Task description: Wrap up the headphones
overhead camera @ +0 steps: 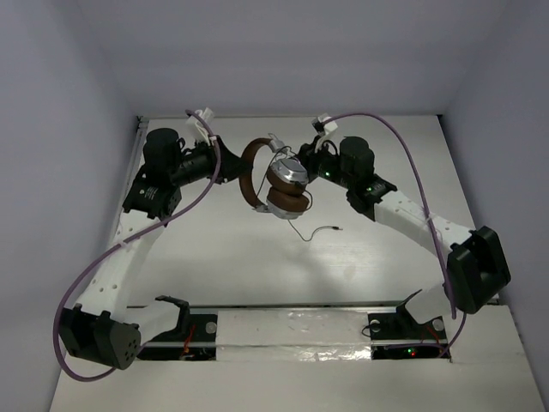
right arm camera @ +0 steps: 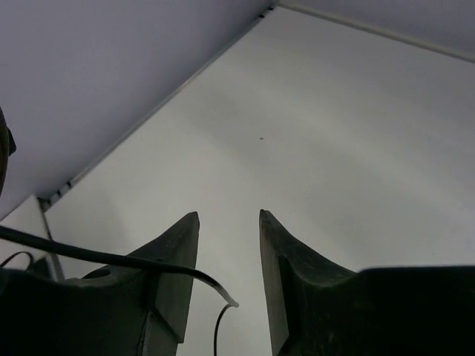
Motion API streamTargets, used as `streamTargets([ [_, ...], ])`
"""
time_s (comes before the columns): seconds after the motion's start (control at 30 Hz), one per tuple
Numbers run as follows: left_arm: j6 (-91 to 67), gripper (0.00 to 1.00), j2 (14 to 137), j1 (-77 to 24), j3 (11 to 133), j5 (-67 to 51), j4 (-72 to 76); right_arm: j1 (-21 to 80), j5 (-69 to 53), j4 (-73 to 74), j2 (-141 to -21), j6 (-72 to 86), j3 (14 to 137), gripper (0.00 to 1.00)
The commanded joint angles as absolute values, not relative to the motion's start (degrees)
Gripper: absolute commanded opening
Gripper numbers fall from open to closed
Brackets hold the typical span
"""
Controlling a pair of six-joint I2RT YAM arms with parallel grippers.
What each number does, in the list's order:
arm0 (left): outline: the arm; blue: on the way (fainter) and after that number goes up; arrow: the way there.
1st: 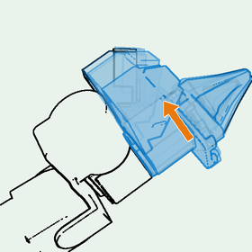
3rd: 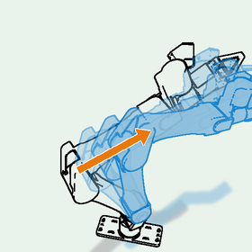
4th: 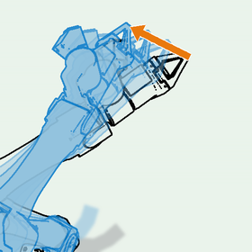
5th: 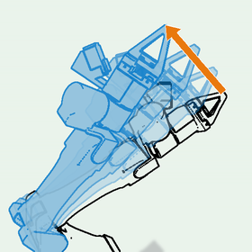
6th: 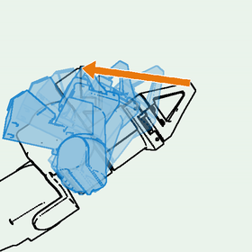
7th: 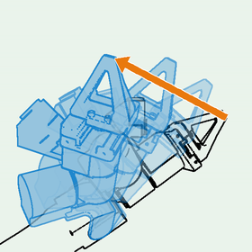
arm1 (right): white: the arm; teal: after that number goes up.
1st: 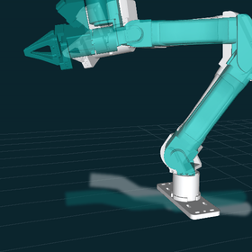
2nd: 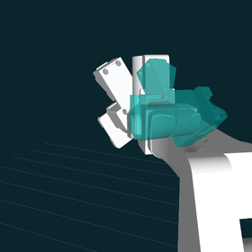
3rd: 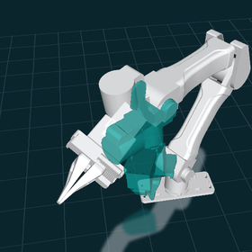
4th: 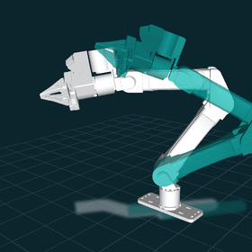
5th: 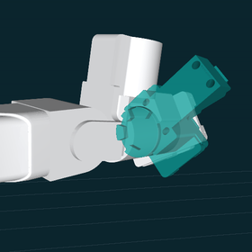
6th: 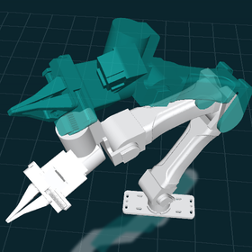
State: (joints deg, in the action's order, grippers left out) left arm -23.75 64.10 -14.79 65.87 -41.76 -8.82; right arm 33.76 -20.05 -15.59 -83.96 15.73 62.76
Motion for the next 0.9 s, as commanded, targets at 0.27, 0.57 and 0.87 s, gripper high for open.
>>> streamTargets([
  [0.27, -32.52, 0.00, 63.98, -13.54, 75.41, -42.46, -4.31, 33.75, -34.27, -34.88, -91.92, 24.24, 59.25, 0.52],
  [0.57, -37.26, 0.00, 65.92, -12.48, 78.22, -39.38, -0.53, 34.98, -32.52, -40.25, -93.43, 26.19, 49.84, 0.51],
  [0.87, -41.66, 0.00, 67.50, -9.93, 80.68, -40.34, 3.60, 35.60, -30.50, -40.52, -95.45, 26.46, 46.41, 0.51],
])
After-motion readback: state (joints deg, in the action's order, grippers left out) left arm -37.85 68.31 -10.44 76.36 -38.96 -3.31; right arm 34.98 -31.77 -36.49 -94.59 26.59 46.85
